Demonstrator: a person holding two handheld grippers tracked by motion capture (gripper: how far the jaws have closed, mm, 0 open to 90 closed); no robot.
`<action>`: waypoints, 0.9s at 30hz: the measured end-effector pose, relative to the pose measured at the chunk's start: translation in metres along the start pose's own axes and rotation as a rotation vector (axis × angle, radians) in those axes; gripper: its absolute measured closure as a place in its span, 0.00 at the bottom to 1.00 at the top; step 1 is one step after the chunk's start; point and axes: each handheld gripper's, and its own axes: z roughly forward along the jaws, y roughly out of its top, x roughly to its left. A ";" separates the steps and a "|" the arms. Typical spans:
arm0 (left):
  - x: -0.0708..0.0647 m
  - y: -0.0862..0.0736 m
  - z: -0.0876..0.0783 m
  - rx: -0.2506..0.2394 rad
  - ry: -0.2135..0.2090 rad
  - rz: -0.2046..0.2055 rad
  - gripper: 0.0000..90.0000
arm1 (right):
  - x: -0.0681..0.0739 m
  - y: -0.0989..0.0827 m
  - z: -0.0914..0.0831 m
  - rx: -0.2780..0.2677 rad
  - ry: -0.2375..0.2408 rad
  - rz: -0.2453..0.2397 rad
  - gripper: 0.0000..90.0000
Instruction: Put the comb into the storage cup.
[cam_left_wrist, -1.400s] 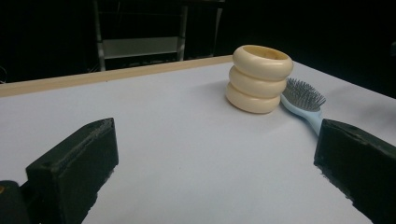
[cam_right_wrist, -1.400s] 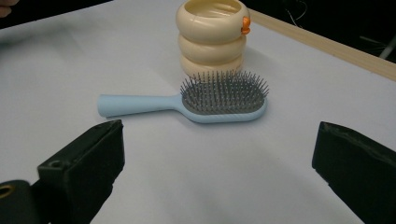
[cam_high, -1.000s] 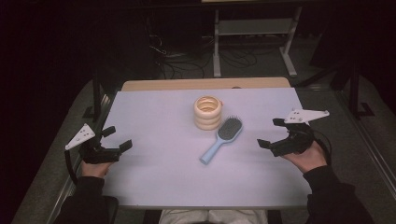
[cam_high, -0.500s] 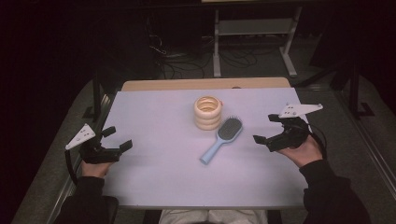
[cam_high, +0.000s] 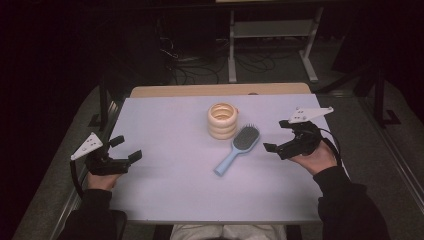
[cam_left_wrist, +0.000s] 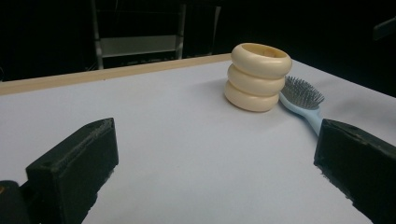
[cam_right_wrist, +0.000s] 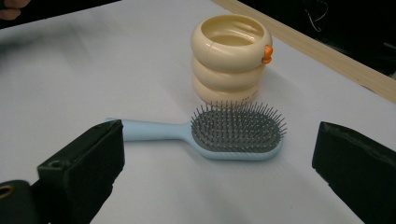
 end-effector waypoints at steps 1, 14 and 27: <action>0.000 0.000 0.000 0.000 0.000 0.000 0.00 | 0.000 0.001 0.001 0.003 0.001 -0.003 0.02; 0.000 0.000 0.001 0.003 -0.005 -0.003 0.00 | 0.002 0.010 0.020 0.017 0.025 -0.010 0.02; 0.001 -0.001 0.001 0.004 -0.007 -0.004 0.00 | 0.007 0.014 0.037 0.039 0.050 -0.028 0.02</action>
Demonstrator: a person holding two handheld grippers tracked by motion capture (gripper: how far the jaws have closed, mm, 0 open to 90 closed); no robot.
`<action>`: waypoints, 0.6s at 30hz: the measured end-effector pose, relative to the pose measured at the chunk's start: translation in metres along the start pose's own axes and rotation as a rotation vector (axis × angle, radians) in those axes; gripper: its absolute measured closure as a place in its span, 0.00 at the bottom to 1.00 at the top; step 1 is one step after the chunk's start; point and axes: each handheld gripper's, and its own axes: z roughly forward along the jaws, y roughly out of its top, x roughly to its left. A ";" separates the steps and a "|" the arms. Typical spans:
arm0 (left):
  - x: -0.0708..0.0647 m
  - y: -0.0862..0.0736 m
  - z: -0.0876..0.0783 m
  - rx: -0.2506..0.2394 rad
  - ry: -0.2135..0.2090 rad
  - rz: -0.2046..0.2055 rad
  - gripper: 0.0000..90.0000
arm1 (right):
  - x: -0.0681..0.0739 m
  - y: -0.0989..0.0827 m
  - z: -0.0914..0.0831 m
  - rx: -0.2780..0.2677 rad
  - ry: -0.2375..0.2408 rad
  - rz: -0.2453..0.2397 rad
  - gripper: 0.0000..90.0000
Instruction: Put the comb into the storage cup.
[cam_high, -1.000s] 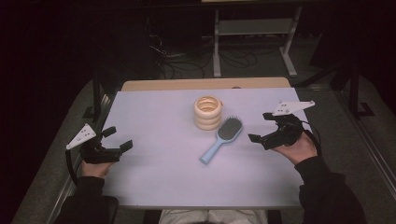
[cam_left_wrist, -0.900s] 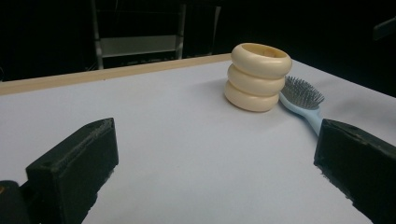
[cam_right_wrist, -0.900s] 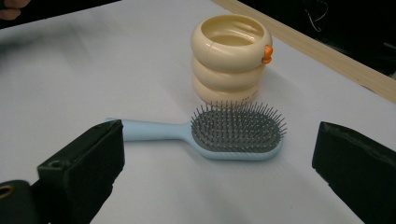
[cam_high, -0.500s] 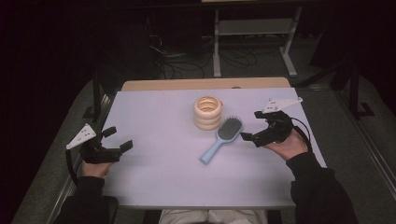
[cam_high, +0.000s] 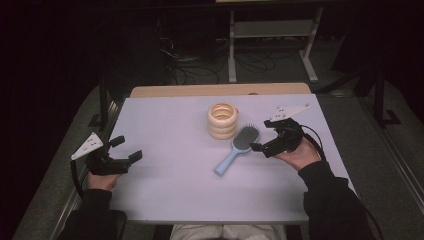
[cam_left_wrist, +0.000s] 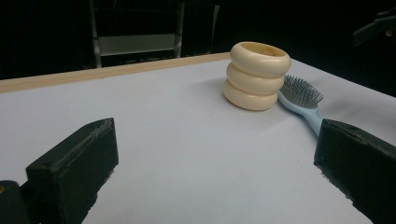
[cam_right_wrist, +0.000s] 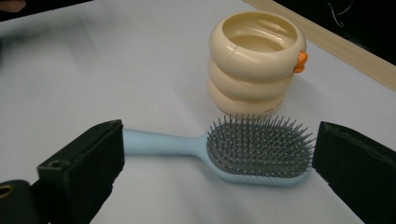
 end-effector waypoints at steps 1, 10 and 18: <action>0.000 0.000 0.000 0.000 0.000 0.000 0.00 | 0.000 0.000 0.003 0.004 0.003 0.000 0.02; 0.000 0.000 0.000 0.000 -0.001 0.003 0.00 | 0.002 0.000 0.012 0.031 0.009 -0.010 0.02; 0.000 0.000 0.000 0.002 -0.002 0.003 0.00 | 0.005 0.001 0.022 0.044 0.021 -0.023 0.02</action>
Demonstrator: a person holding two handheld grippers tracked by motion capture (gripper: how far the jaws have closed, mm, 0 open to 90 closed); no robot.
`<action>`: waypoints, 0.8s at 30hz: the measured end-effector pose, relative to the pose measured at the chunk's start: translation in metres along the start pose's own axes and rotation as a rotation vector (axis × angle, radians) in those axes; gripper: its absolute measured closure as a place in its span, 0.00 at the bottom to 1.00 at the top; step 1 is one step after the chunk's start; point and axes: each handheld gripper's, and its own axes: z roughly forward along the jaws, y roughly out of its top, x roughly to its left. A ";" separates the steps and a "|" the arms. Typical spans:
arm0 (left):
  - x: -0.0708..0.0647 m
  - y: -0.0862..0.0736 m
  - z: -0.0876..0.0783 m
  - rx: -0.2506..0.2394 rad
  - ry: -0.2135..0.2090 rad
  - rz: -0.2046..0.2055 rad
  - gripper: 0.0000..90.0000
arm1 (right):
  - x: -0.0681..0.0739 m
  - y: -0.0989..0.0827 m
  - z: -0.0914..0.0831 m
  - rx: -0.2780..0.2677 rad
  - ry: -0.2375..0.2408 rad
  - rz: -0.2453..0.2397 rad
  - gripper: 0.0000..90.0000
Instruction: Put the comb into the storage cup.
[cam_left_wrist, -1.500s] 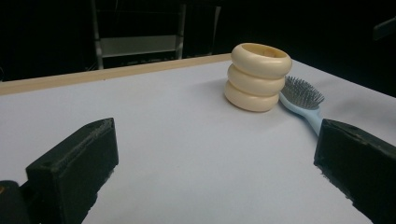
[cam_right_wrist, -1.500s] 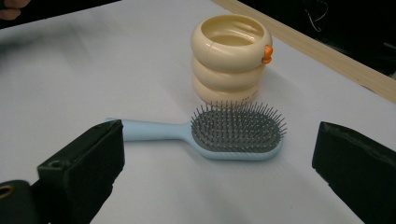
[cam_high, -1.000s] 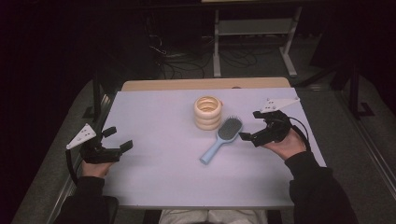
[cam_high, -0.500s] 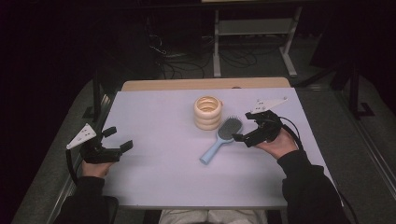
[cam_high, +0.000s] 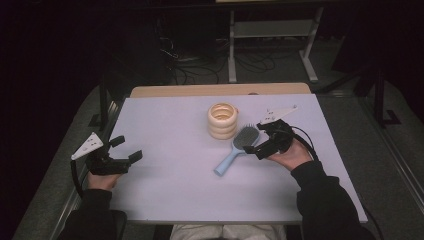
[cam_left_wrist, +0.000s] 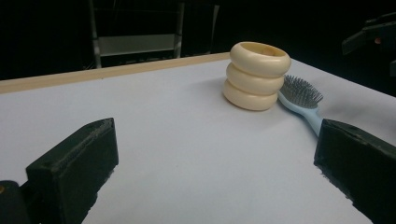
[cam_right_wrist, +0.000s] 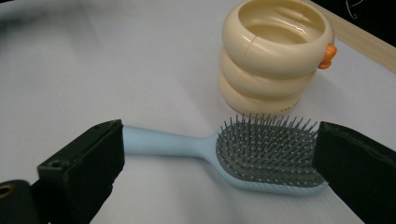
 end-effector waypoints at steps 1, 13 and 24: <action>0.000 0.000 0.000 0.000 0.000 0.000 0.00 | 0.001 0.000 0.001 0.003 0.000 0.000 0.02; 0.000 0.000 0.000 -0.001 0.000 0.000 0.00 | 0.004 0.002 0.009 0.000 0.021 -0.002 0.02; 0.000 0.000 0.000 0.002 -0.002 0.005 0.00 | 0.008 0.005 0.022 0.012 0.073 0.000 0.12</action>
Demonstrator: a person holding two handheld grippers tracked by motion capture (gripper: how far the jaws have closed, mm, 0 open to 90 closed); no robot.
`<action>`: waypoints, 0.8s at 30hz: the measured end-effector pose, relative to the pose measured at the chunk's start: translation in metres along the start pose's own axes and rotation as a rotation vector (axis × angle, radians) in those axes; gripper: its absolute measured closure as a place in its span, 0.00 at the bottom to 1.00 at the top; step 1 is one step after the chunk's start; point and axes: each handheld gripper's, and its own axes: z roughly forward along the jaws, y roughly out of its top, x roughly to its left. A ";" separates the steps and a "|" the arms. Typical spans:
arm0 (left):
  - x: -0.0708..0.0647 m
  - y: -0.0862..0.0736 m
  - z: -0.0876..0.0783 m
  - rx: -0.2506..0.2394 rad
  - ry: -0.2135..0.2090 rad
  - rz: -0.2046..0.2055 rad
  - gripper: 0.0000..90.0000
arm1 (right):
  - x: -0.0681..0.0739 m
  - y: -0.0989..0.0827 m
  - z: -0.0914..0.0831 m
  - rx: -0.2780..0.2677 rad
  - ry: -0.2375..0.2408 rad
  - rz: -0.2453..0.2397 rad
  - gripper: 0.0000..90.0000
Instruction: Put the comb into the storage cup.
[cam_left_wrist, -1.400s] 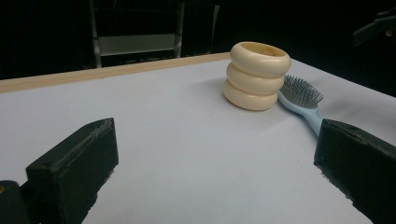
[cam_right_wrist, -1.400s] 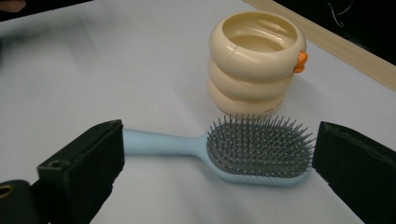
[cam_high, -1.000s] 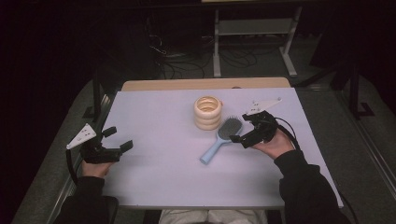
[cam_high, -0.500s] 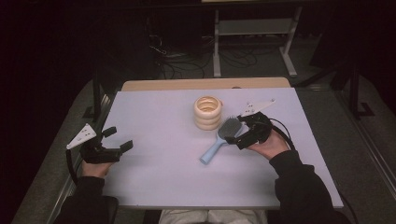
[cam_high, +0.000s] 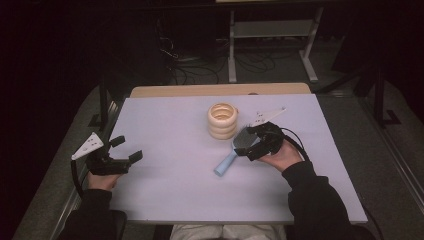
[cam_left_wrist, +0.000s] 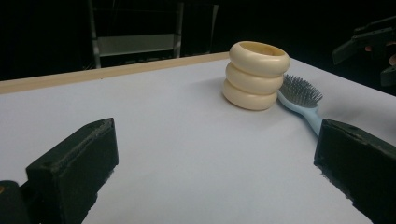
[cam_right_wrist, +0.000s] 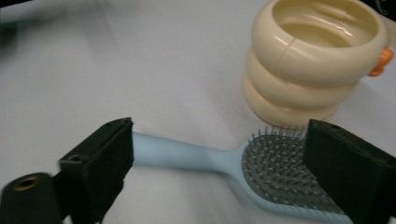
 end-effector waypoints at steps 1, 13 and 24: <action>0.000 0.000 0.000 0.000 0.000 0.000 0.00 | 0.000 0.000 0.002 0.003 0.026 -0.002 0.16; 0.000 0.000 0.001 -0.001 -0.002 0.000 0.00 | 0.004 0.003 0.016 0.069 0.095 -0.024 0.32; 0.000 0.000 0.001 0.000 -0.003 0.003 0.00 | 0.009 0.010 0.029 0.088 0.108 -0.066 0.51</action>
